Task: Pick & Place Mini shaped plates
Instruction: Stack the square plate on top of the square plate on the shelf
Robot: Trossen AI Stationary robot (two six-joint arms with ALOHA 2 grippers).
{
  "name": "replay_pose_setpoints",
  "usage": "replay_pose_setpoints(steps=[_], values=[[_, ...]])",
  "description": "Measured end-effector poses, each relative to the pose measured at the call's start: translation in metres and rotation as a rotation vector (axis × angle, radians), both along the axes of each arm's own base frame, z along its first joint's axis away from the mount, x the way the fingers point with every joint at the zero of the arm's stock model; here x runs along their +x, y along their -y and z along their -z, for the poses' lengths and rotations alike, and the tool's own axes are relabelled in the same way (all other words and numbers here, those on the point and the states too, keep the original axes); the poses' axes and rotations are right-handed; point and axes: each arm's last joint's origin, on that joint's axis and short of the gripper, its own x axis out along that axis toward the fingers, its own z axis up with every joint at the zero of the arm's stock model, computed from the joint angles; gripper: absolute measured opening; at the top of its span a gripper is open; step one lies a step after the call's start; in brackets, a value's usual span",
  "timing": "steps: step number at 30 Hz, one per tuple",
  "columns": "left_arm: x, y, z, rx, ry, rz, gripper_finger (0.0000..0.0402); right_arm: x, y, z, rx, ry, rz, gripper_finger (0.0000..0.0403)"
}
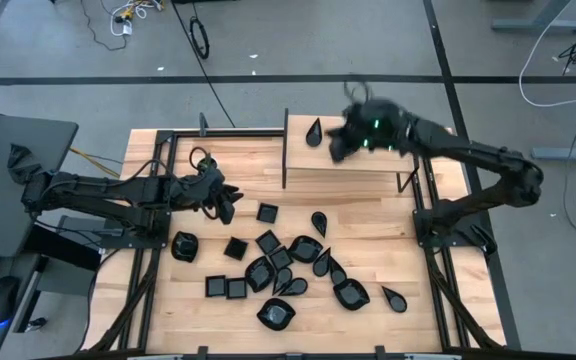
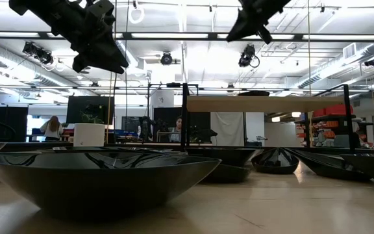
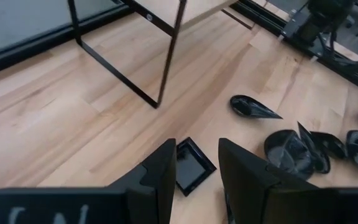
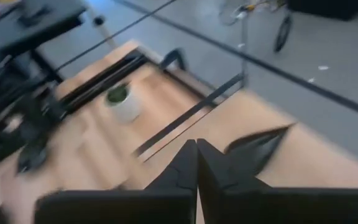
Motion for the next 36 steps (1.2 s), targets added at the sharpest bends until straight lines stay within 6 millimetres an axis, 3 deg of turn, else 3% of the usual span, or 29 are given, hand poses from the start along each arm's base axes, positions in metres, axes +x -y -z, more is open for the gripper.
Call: replay_pose_setpoints(steps=[5, 9, 16, 21, 26, 30, 36], values=[[0.0, 0.0, 0.0, 0.002, 0.0, -0.003, 0.0126, 0.012, -0.051, 0.025, 0.107, -0.032, -0.063, 0.0005], [0.0, 0.001, 0.0, -0.019, 0.0, 0.03, 0.0126, 0.01, -0.086, 0.037, 0.203, -0.105, -0.066, 0.0002], [0.001, 0.002, 0.001, -0.043, -0.001, 0.065, 0.0126, -0.012, -0.149, 0.047, 0.333, -0.298, -0.262, 0.0002], [0.0, 0.002, 0.001, -0.123, 0.032, 0.013, 0.0126, -0.029, -0.187, 0.076, 0.332, -0.438, -0.389, 0.0011], [0.002, 0.006, 0.002, -0.243, 0.06, -0.011, 0.0124, -0.046, -0.208, 0.119, 0.316, -0.54, -0.472, 0.0037], [0.005, 0.023, 0.006, -0.321, 0.046, 0.068, 0.0107, -0.048, -0.213, 0.148, 0.382, -0.491, -0.479, 0.0072], [0.011, 0.057, 0.024, -0.409, -0.071, 0.151, 0.0067, -0.044, -0.216, 0.164, 0.5, -0.351, -0.476, 0.0123]])
